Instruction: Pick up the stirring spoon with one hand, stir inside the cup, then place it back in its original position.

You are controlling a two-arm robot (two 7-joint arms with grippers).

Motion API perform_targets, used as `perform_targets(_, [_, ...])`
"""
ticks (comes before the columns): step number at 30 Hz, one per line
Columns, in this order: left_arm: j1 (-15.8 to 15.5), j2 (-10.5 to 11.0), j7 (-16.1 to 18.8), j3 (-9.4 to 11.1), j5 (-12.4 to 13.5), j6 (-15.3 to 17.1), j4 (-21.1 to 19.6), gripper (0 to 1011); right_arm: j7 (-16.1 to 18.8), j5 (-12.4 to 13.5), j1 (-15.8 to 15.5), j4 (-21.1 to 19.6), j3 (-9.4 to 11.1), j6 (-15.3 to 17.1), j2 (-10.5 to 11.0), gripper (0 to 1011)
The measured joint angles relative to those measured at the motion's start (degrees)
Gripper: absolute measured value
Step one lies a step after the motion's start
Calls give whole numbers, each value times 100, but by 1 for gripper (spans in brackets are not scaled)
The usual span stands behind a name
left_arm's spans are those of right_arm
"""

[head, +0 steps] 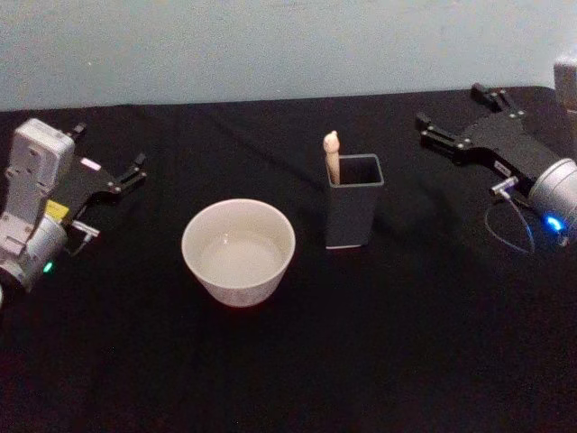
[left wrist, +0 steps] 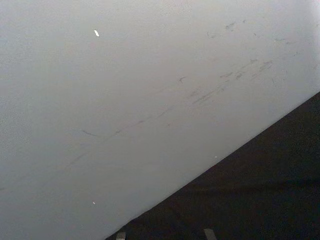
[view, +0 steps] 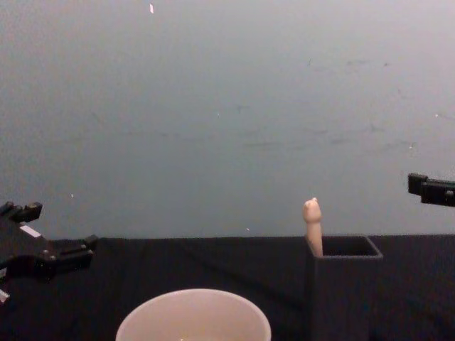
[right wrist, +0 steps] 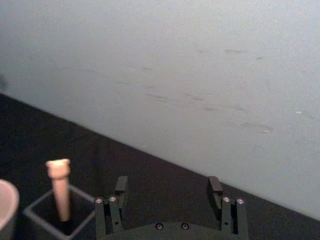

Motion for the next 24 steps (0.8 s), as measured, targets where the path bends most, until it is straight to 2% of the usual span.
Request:
perform_targets(4, [0,0,0,0,0,0,0,1001,380,174,65,-149,-25,383,67,1000])
perform_targets(11, [0,0,0,0,0,0,0,1001,919,312,194,-238,-131,813,135,1000])
perform_targets(17, [0,0,0,0,0,0,0,1001,1277,214,352,-187,-313,1034,150,1000])
perform_targets(24, [0,0,0,0,0,0,0,1001,1424,-4,564,13,-493,1117,-36,1000])
